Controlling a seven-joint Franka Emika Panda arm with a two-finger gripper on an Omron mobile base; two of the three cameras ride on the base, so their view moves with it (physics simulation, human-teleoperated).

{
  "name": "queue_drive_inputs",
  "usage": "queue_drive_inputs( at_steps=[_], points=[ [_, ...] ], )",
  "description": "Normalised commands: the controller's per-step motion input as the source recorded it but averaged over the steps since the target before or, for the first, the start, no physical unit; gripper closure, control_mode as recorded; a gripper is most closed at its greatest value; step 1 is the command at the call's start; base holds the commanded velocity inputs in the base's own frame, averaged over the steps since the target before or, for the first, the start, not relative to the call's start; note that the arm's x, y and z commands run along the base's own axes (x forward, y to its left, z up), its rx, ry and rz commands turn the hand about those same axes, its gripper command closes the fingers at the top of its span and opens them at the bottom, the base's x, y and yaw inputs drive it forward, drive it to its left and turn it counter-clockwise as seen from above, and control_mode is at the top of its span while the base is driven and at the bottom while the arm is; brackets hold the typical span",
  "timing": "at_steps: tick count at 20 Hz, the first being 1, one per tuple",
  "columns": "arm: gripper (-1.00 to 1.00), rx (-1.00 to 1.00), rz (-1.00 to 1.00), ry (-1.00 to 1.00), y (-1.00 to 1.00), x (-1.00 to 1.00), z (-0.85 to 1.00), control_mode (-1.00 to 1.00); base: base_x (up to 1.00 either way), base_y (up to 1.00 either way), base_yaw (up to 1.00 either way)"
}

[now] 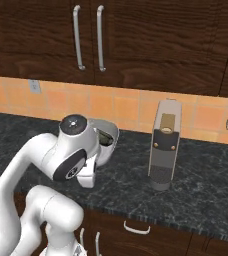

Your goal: Take the meat container that has the shrimp and place it on the second highest rack of the freezer. Then take the vegetable container that has the cucumber and broccoli and place it on the highest rack of the freezer.

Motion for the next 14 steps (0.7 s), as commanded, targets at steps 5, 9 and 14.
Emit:
queue_drive_inputs(
  at_steps=[5, 9, 14],
  points=[
    [1.0, 0.0, 0.0, -0.06, 0.0, -0.8, 0.99, -1.0, 0.0, 0.0, 0.0],
    [1.0, 0.0, 0.0, 0.0, 0.0, 0.0, 0.0, 1.0, -0.83, -0.13, -0.08],
    [1.0, 0.0, 0.0, 0.0, 0.0, 0.0, 0.0, 1.0, -0.86, -0.39, -0.37]
  ],
)
